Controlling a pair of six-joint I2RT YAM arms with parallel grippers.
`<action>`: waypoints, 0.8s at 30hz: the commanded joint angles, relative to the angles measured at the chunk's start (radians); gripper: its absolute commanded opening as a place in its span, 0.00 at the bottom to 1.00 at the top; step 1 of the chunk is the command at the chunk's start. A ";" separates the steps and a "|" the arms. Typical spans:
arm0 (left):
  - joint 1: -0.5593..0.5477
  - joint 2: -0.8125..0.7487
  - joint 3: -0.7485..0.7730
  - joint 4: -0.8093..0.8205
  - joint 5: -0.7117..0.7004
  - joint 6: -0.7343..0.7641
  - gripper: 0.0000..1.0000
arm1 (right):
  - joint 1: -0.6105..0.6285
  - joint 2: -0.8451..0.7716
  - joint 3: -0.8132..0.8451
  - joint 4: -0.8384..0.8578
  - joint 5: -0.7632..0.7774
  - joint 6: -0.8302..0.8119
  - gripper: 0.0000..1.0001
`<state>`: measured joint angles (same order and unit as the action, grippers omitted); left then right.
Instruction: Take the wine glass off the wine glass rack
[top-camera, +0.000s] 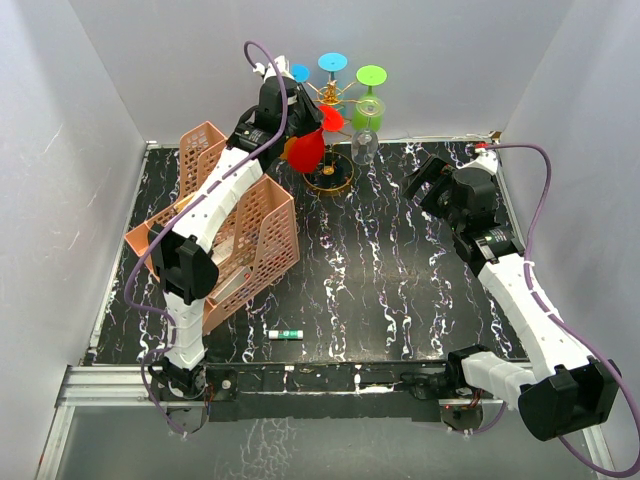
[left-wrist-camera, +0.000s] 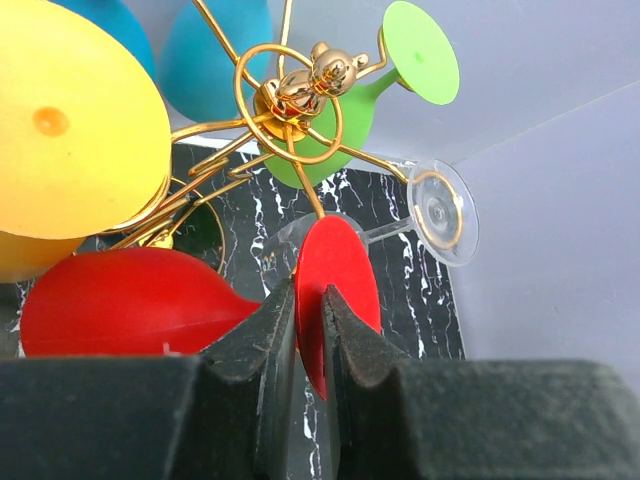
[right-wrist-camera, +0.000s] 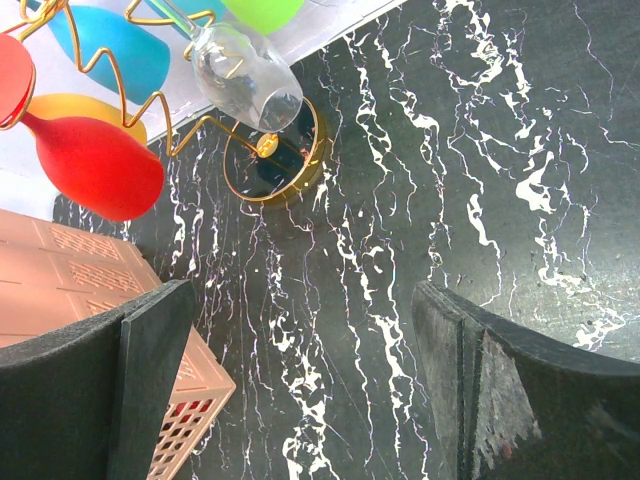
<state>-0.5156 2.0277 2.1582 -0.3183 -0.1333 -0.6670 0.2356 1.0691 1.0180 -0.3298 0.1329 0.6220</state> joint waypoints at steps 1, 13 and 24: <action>-0.003 -0.009 0.022 -0.036 -0.010 -0.001 0.11 | 0.003 -0.017 0.005 0.067 0.019 -0.006 0.99; -0.003 -0.022 -0.012 0.036 0.025 -0.106 0.05 | 0.002 -0.019 0.005 0.067 0.025 -0.004 0.98; 0.011 -0.034 -0.058 0.111 0.047 -0.258 0.00 | 0.003 -0.023 0.004 0.066 0.029 -0.003 0.98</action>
<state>-0.5159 2.0277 2.1197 -0.2443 -0.1040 -0.8543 0.2356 1.0687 1.0180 -0.3286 0.1375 0.6228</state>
